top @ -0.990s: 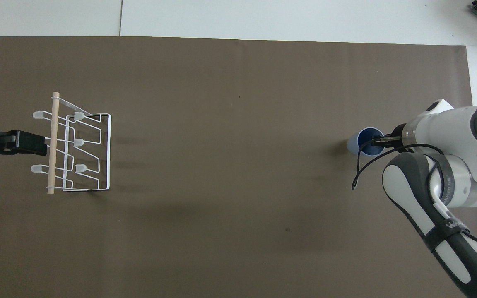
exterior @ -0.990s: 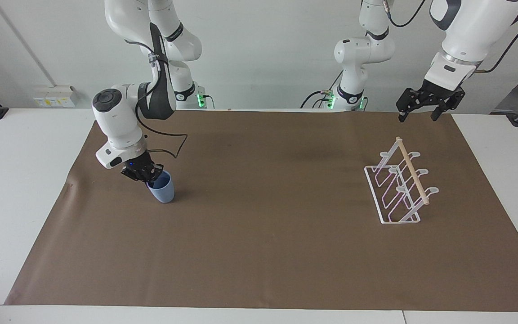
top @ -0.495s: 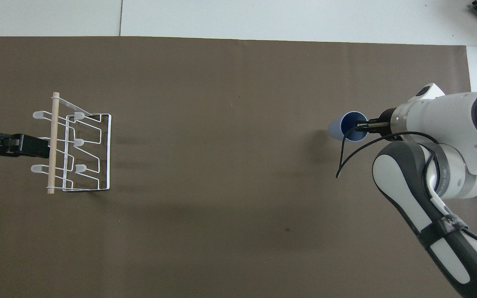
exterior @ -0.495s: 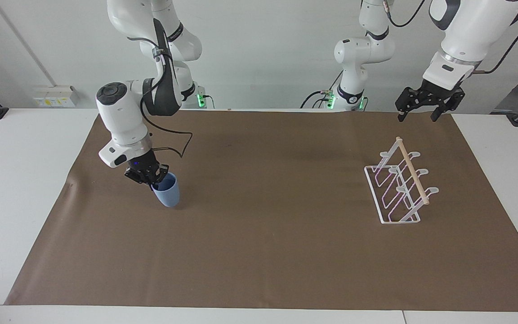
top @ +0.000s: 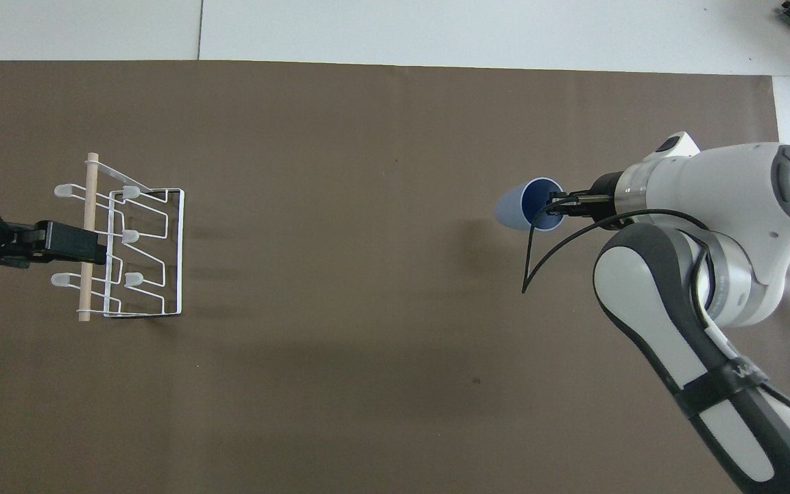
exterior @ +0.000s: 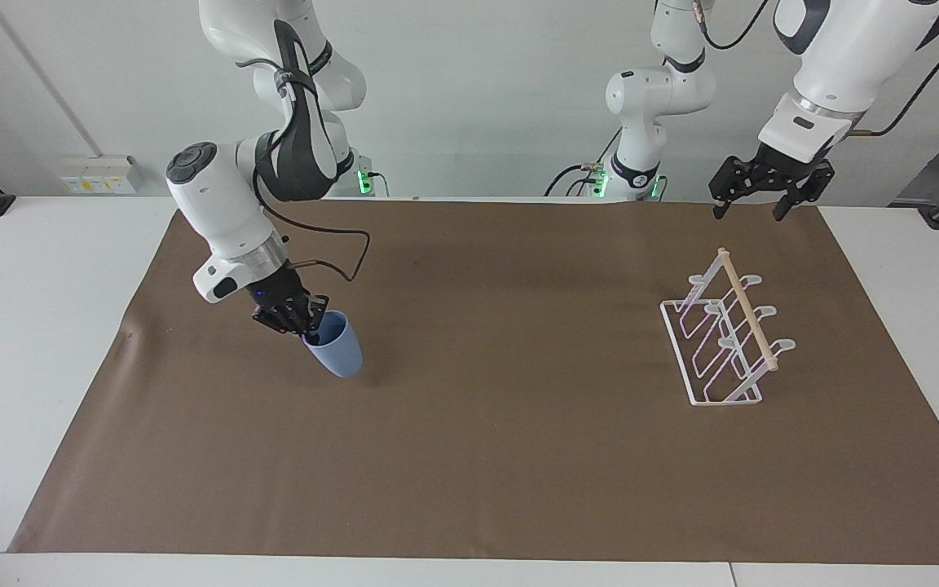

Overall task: Hang cup on cup holder
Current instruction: 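Lift the cup with the right gripper while the left gripper approaches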

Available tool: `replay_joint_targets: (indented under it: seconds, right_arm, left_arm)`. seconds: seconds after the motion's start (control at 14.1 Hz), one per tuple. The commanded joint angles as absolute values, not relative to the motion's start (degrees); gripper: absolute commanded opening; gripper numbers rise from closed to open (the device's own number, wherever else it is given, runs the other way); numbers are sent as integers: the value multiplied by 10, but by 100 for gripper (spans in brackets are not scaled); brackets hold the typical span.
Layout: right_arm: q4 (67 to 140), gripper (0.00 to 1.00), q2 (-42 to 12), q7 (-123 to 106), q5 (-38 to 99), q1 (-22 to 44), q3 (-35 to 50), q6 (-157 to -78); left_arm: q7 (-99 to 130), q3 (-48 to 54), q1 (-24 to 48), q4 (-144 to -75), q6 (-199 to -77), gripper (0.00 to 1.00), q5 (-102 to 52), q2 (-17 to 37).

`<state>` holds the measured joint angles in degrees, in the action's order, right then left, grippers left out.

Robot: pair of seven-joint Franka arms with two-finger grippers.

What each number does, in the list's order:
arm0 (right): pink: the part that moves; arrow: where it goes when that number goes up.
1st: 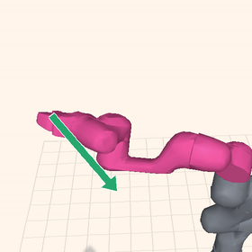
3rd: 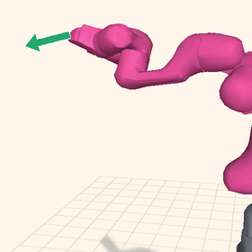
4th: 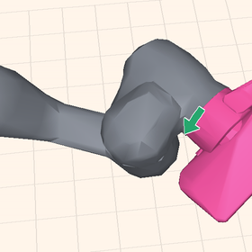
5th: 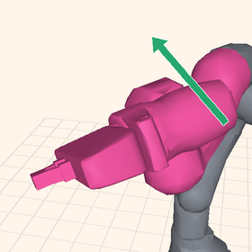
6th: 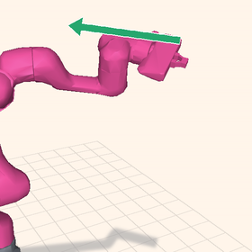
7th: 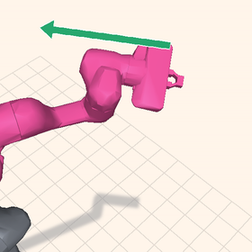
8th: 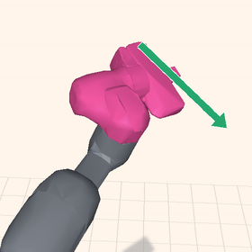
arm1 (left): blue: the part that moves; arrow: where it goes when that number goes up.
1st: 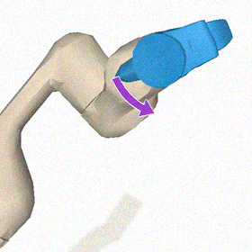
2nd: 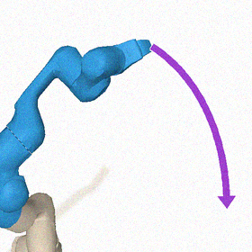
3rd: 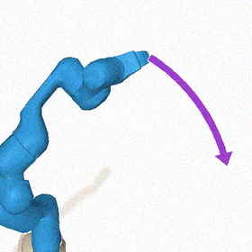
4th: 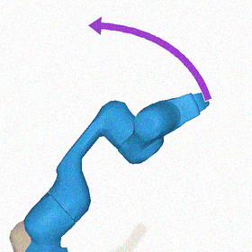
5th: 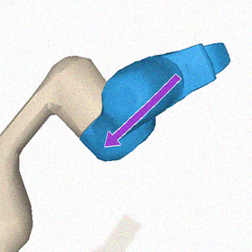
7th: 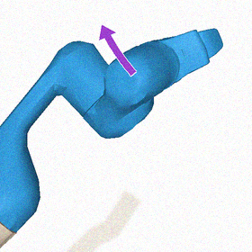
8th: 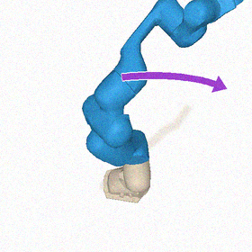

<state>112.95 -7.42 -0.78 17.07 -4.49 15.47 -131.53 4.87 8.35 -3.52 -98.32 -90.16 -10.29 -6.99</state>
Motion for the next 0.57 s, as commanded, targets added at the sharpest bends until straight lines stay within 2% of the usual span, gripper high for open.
replay_joint_targets:
  seconds: [0.0,0.21,0.5]
  right_arm:
    - [1106,0,-77,-7,199,-50,192,-1296]
    - [1097,0,-70,-6,265,-50,200,-1273]
    - [1096,0,-62,-4,356,-50,226,-1265]
  left_arm:
    - [102,80,-40,-1005,-913,100,-155,-89]
    - [151,79,-68,-1033,-921,100,-248,-101]
    - [260,79,-69,-1116,-1001,100,-371,-142]
